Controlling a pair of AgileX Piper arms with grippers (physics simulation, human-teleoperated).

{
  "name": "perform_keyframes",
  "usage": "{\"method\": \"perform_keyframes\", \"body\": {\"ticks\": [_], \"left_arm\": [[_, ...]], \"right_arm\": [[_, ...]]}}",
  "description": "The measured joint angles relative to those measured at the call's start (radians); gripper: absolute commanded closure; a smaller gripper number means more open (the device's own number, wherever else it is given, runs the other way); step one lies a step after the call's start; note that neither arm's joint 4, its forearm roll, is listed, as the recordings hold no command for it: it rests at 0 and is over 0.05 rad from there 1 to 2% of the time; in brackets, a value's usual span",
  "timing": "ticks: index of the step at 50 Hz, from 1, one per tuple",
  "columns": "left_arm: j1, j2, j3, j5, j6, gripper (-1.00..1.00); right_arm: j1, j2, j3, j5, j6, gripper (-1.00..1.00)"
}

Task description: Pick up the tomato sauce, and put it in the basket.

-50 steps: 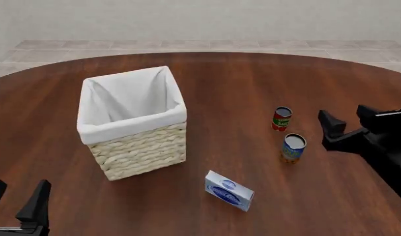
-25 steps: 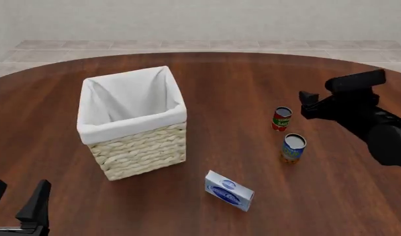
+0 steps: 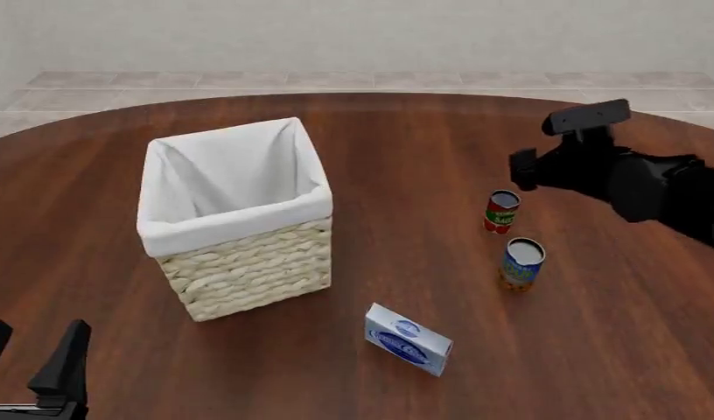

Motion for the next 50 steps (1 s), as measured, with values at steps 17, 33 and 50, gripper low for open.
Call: {"method": "perform_keyframes", "body": {"ticks": [17,33,50], "left_arm": [[0.000,0.000,0.000,0.000,0.000,-1.00],[0.000,0.000,0.000,0.000,0.000,-1.00],[0.000,0.000,0.000,0.000,0.000,-1.00]], "right_arm": [[0.005,0.113,-0.132,0.093,-0.004,-1.00],[-0.016,0.213,-0.205,0.122,-0.024,-1.00],[-0.035,0.304,-0.245,0.109,-0.019,-1.00]]}}
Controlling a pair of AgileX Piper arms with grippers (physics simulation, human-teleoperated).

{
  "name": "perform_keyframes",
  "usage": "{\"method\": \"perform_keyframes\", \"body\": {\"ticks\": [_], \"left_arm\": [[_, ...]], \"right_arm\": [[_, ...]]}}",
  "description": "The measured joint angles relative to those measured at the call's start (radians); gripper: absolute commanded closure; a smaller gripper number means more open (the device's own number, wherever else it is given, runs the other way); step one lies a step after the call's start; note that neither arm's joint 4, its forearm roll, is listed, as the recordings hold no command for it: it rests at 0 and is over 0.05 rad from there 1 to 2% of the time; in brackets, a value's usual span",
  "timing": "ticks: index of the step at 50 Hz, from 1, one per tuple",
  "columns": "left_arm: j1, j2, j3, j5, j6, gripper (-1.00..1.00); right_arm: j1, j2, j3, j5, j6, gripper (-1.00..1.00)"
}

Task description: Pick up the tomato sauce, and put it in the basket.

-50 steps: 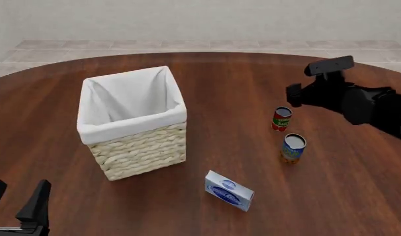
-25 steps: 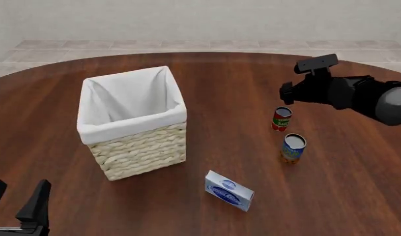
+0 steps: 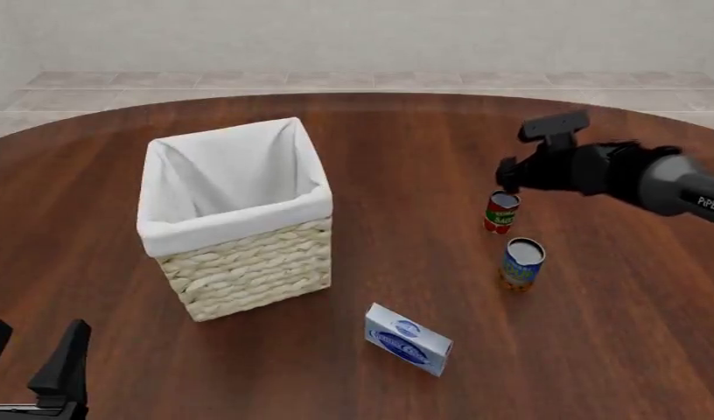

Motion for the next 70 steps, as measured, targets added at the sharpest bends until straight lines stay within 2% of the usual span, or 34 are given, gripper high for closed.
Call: {"method": "perform_keyframes", "body": {"ticks": [46,70], "left_arm": [[0.000,0.000,0.000,0.000,0.000,-1.00],[0.000,0.000,0.000,0.000,0.000,-1.00]], "right_arm": [[-0.007,0.139,0.010,-0.076,0.049,-1.00],[-0.015,0.202,-0.012,-0.094,0.053,-1.00]]}}
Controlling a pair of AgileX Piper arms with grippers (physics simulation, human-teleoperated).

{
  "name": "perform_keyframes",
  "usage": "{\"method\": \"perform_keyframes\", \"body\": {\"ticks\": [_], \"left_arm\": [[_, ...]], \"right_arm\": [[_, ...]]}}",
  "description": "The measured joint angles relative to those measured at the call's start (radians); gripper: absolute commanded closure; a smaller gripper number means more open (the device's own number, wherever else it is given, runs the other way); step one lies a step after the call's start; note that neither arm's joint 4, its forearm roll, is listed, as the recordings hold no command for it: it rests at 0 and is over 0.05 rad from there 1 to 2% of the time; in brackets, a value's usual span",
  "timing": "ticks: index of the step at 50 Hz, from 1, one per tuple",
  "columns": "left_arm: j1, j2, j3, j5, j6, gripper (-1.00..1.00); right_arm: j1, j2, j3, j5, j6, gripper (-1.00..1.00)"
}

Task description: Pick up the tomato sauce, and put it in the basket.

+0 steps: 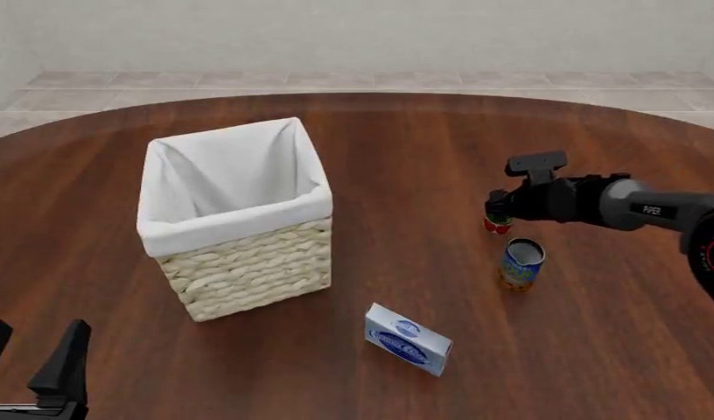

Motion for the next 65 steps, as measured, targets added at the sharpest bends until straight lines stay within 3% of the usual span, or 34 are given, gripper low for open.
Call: {"method": "perform_keyframes", "body": {"ticks": [45,46,65], "left_arm": [[0.000,0.000,0.000,0.000,0.000,-1.00],[0.000,0.000,0.000,0.000,0.000,-1.00],[0.000,0.000,0.000,0.000,0.000,-1.00]], "right_arm": [[0.007,0.085,-0.040,-0.019,0.014,-1.00],[0.008,0.086,-0.040,-0.020,0.014,1.00],[0.021,0.065,-0.038,-0.015,-0.014,1.00]]}}
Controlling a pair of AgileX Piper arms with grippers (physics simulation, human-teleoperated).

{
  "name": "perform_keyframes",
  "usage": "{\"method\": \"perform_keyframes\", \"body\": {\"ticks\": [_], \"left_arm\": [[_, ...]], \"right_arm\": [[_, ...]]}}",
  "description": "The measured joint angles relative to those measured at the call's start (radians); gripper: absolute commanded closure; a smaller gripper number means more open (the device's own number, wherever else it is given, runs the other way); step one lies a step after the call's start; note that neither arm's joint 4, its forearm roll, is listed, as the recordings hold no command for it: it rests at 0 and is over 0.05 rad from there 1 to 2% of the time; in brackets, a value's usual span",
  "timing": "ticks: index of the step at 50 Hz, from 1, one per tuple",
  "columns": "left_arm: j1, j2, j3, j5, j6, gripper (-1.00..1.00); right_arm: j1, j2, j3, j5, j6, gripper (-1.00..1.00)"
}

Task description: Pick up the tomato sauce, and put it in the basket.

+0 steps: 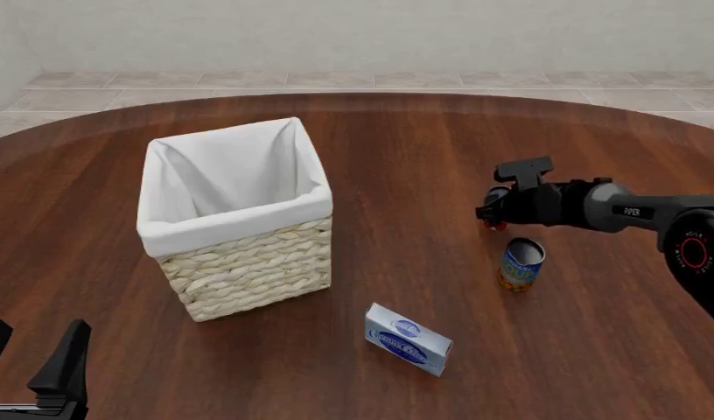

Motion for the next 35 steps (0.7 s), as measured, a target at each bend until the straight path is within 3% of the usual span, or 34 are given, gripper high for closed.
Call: {"method": "perform_keyframes", "body": {"ticks": [35], "left_arm": [[0.000,0.000,0.000,0.000,0.000,-1.00]], "right_arm": [[0.077,-0.200,-0.001,0.052,-0.022,1.00]]}}
